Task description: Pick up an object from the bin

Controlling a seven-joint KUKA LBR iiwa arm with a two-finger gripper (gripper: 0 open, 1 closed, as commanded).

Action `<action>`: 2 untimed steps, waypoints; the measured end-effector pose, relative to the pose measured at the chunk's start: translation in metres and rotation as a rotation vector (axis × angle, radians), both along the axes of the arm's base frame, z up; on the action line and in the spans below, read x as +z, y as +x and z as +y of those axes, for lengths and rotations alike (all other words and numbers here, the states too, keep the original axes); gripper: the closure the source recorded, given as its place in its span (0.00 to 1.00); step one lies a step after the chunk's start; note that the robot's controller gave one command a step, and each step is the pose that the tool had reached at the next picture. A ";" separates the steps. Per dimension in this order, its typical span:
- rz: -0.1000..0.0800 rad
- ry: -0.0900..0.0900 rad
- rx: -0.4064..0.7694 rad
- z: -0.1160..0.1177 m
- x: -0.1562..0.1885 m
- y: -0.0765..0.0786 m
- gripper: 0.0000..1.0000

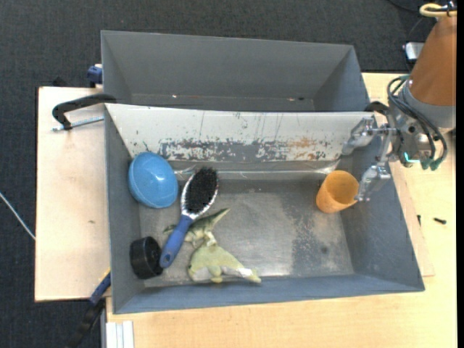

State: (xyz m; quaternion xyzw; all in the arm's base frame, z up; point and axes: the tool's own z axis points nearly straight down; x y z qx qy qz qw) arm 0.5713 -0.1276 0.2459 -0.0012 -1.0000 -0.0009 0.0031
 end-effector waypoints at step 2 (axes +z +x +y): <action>-0.015 -0.004 0.381 0.005 -0.124 -0.001 0.00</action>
Offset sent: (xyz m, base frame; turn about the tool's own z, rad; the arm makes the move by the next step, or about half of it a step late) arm -0.0043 0.0410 -0.1498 -0.2054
